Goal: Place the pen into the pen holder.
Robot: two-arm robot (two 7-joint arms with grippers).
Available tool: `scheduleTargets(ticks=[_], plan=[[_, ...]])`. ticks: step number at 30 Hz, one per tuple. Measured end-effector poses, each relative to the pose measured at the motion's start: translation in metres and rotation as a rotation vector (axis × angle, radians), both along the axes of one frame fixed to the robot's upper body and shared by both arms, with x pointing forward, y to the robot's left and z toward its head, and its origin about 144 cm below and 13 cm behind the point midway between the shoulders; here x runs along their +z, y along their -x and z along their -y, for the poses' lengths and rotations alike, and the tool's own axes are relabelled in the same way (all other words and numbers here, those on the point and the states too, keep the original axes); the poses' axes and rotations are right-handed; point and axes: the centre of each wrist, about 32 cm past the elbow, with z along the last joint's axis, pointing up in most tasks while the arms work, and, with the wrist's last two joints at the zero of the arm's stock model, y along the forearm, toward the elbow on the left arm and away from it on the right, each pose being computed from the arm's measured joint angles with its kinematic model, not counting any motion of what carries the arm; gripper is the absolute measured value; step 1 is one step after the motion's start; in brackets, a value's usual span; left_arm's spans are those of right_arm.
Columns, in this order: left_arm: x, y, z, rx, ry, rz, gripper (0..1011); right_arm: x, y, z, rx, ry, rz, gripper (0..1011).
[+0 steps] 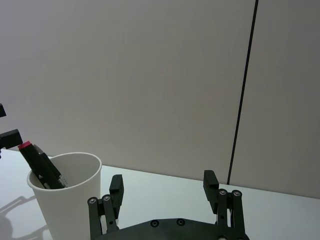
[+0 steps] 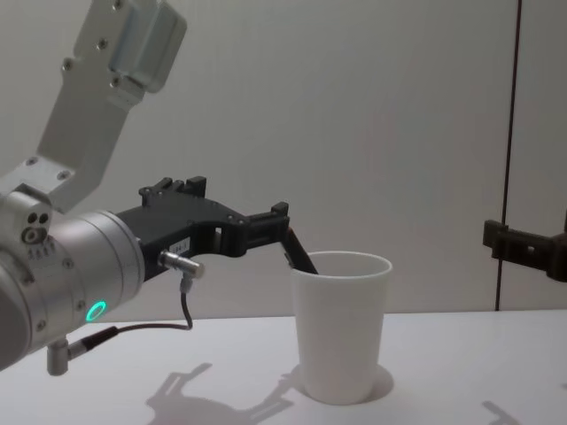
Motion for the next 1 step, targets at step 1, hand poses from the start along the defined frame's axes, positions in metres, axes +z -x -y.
scheduleTargets(ticks=[1], plan=[[0.0000,0.0000,0.0000,0.000,0.000,0.000,1001,0.0000,0.0000,0.0000,0.000,0.000,0.000,1001]])
